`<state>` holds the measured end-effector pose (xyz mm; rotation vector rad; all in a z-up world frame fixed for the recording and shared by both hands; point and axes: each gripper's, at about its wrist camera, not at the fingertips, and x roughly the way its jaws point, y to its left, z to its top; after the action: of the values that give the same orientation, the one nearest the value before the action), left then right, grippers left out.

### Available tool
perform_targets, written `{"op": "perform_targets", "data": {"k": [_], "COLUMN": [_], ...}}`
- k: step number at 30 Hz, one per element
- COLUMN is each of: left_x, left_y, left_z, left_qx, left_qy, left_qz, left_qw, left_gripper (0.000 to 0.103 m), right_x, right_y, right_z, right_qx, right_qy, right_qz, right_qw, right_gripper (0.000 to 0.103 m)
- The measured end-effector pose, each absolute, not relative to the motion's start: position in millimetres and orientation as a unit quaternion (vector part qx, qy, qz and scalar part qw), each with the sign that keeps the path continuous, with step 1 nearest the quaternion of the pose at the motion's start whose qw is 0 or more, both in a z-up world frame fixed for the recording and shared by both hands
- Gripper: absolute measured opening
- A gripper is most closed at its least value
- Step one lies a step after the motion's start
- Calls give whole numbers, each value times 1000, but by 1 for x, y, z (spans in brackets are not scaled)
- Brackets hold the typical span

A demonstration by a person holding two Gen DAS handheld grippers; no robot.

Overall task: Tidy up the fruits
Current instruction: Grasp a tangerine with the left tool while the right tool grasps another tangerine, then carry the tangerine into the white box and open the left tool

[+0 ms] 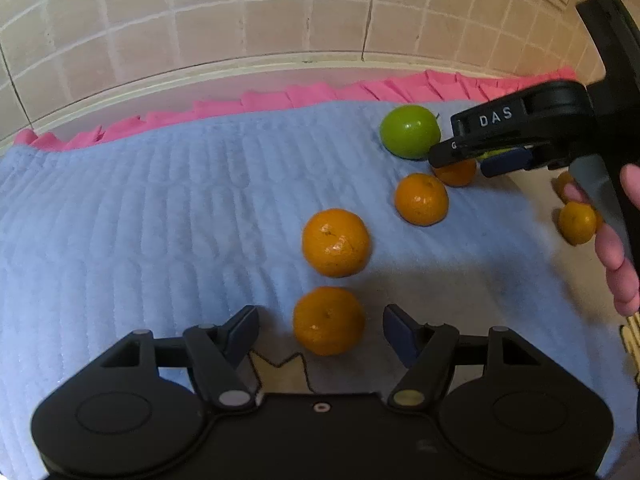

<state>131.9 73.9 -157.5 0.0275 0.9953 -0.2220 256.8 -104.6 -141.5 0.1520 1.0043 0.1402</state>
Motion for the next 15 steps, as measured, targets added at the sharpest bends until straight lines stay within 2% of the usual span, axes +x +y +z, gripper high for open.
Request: {"op": "perform_targets", "data": {"k": [3, 4, 5, 6, 7, 8, 15], "left_x": [133, 133, 134, 133, 132, 130, 117], "left_y": [66, 64, 62, 60, 57, 55, 65], "left_z": [-158, -159, -160, -160, -160, -159, -147], "left_qx": [28, 29, 34, 47, 61, 66, 32], "left_qy": [475, 476, 478, 477, 474, 473, 476], "left_qz": [-101, -100, -96, -91, -88, -90, -96], "left_qw": [874, 873, 872, 873, 874, 874, 873], "left_gripper": [80, 75, 73, 64, 51, 45, 44], "right_x": [258, 258, 259, 259, 258, 257, 230], "right_y": [-103, -103, -101, -100, -99, -98, -114], "right_z": [-144, -145, -145, -146, -145, -145, -121], "right_qx": [72, 70, 67, 64, 61, 59, 90], "right_qy": [483, 483, 482, 481, 479, 478, 463], "right_qz": [69, 71, 72, 75, 75, 76, 91], "right_qw": [870, 870, 870, 871, 873, 873, 877], "right_gripper": [54, 52, 45, 44, 44, 43, 43]}}
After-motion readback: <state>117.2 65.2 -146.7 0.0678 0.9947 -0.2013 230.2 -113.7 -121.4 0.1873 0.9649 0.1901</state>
